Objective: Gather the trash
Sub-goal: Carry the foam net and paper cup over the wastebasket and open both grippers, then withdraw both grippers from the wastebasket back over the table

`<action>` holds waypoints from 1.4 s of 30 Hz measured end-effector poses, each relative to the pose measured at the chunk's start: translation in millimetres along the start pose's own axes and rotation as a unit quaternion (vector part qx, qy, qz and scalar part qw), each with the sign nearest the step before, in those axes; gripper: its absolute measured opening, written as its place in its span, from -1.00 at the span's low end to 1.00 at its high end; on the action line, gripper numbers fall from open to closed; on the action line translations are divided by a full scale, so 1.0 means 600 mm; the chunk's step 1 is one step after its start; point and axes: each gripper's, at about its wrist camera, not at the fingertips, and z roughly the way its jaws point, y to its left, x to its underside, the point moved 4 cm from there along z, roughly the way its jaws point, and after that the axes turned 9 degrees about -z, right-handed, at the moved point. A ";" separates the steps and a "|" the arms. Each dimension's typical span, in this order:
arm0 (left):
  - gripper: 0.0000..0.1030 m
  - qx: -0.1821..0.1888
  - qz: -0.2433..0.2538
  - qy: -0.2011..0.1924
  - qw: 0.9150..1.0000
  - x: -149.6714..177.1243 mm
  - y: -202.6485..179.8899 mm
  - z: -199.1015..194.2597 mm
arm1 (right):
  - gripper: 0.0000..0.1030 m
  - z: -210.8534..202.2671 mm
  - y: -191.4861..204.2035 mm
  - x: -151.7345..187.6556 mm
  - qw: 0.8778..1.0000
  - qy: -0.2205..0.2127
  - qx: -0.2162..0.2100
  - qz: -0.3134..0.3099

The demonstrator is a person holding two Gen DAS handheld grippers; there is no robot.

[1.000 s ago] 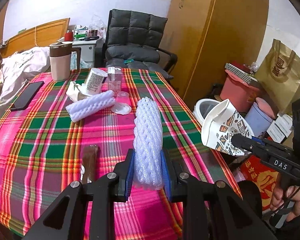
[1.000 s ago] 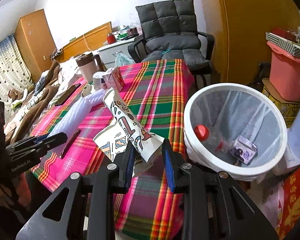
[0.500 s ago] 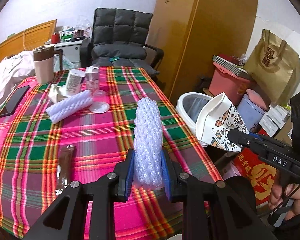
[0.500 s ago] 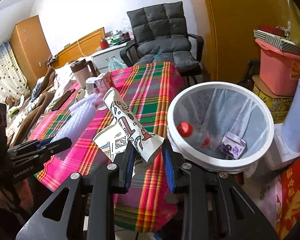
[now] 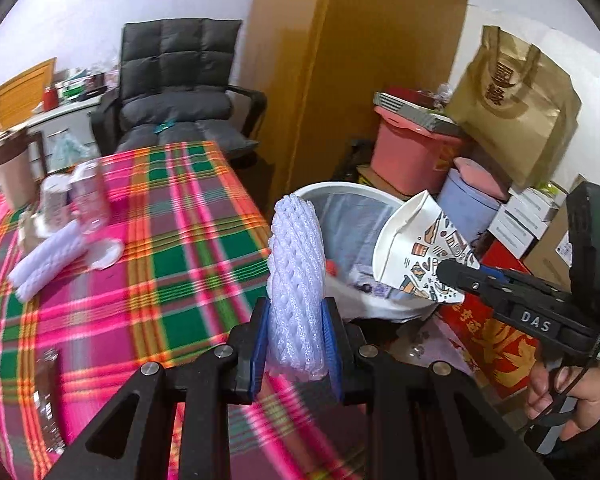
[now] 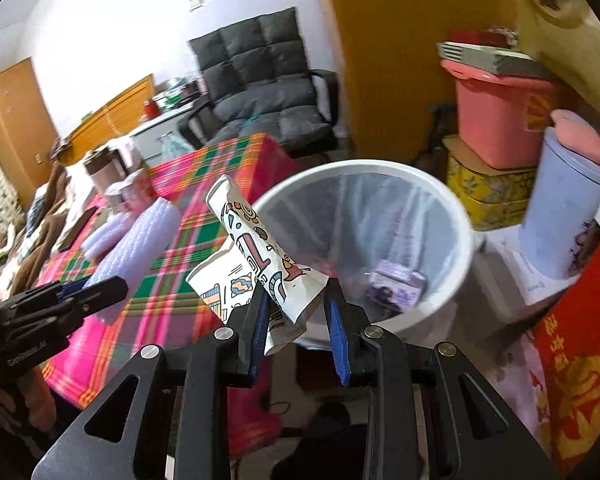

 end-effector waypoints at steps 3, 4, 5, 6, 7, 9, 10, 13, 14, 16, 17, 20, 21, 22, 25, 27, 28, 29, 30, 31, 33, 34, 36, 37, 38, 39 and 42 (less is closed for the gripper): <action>-0.50 0.010 0.008 0.005 1.000 -0.008 -0.020 0.020 | -0.42 0.003 -0.025 0.006 1.000 0.008 0.016 0.013; -0.50 0.011 0.010 0.007 1.000 -0.010 -0.024 0.026 | -0.42 0.003 -0.025 0.006 1.000 0.008 0.016 0.013; -0.50 0.013 0.012 0.008 1.000 -0.012 -0.029 0.033 | -0.42 0.005 -0.031 0.008 1.000 0.010 0.020 0.015; -0.50 0.016 0.014 0.011 1.000 -0.014 -0.035 0.041 | -0.42 0.006 -0.036 0.008 1.000 0.012 0.023 0.017; -0.50 0.019 0.016 0.013 1.000 -0.017 -0.040 0.049 | -0.42 0.008 -0.039 0.008 0.999 0.013 0.025 0.018; -0.50 0.021 0.020 0.017 0.999 -0.023 -0.048 0.062 | -0.42 0.012 -0.048 0.006 0.999 0.015 0.030 0.019; -0.50 0.023 0.022 0.018 0.999 -0.027 -0.052 0.071 | -0.42 0.013 -0.050 0.006 0.999 0.016 0.033 0.019; -0.50 0.030 0.025 0.025 0.999 -0.036 -0.064 0.092 | -0.42 0.022 -0.061 0.001 0.999 0.023 0.041 0.018; -0.50 0.031 0.027 0.026 0.999 -0.037 -0.067 0.097 | -0.42 0.031 -0.066 -0.001 0.998 0.028 0.046 0.018; -0.49 0.035 0.031 0.032 0.998 -0.040 -0.076 0.113 | -0.41 0.036 -0.070 -0.001 0.998 0.032 0.049 0.018; -0.49 0.037 0.033 0.035 0.998 -0.042 -0.079 0.120 | -0.41 0.044 -0.076 -0.001 0.998 0.039 0.050 0.017; -0.49 0.040 0.034 0.043 0.998 -0.047 -0.086 0.143 | -0.41 0.052 -0.081 -0.002 0.997 0.046 0.052 0.016; -0.49 0.041 0.035 0.045 0.998 -0.049 -0.088 0.152 | -0.40 0.054 -0.083 -0.002 0.997 0.048 0.053 0.016; -0.49 0.041 0.034 0.046 0.998 -0.049 -0.088 0.157 | -0.40 0.059 -0.085 -0.002 0.997 0.053 0.053 0.014; -0.48 0.042 0.033 0.052 0.997 -0.054 -0.091 0.175 | -0.35 0.064 -0.089 -0.003 0.996 0.059 0.060 0.012; -0.45 0.043 0.033 0.052 0.997 -0.056 -0.092 0.181 | -0.06 0.065 -0.093 -0.004 0.996 0.055 0.064 0.013; -0.44 0.044 0.032 0.052 0.997 -0.056 -0.091 0.184 | 0.05 0.065 -0.093 -0.004 0.996 0.055 0.064 0.013; -0.43 0.046 0.030 0.053 0.997 -0.057 -0.090 0.186 | 0.15 0.064 -0.093 -0.005 0.997 0.053 0.063 0.014; -0.41 0.048 0.027 0.053 0.997 -0.057 -0.089 0.188 | 0.15 0.064 -0.093 -0.005 0.997 0.052 0.062 0.014; -0.41 0.049 0.026 0.053 0.997 -0.057 -0.088 0.188 | 0.15 0.064 -0.093 -0.007 0.997 0.050 0.063 0.014; -0.41 0.050 0.025 0.050 0.997 -0.058 -0.087 0.187 | 0.15 0.062 -0.093 -0.006 0.997 0.050 0.064 0.015; -0.41 0.051 0.025 0.049 0.997 -0.058 -0.087 0.186 | 0.15 0.060 -0.093 -0.006 0.997 0.048 0.063 0.016; -0.40 0.053 0.023 0.045 0.997 -0.059 -0.085 0.180 | 0.15 0.057 -0.092 -0.007 0.997 0.044 0.062 0.018; -0.37 0.053 0.022 0.044 0.997 -0.059 -0.086 0.178 | 0.15 0.051 -0.089 -0.006 0.997 0.041 0.060 0.020; -0.34 0.055 0.021 0.041 0.997 -0.059 -0.084 0.172 | 0.15 0.051 -0.089 -0.006 0.997 0.041 0.060 0.020; -0.28 0.057 0.020 0.040 0.997 -0.060 -0.083 0.168 | 0.15 0.047 -0.085 -0.006 0.997 0.038 0.057 0.022; -0.26 0.053 0.013 0.036 0.998 -0.057 -0.078 0.154 | 0.15 0.041 -0.075 -0.004 0.998 0.034 0.052 0.021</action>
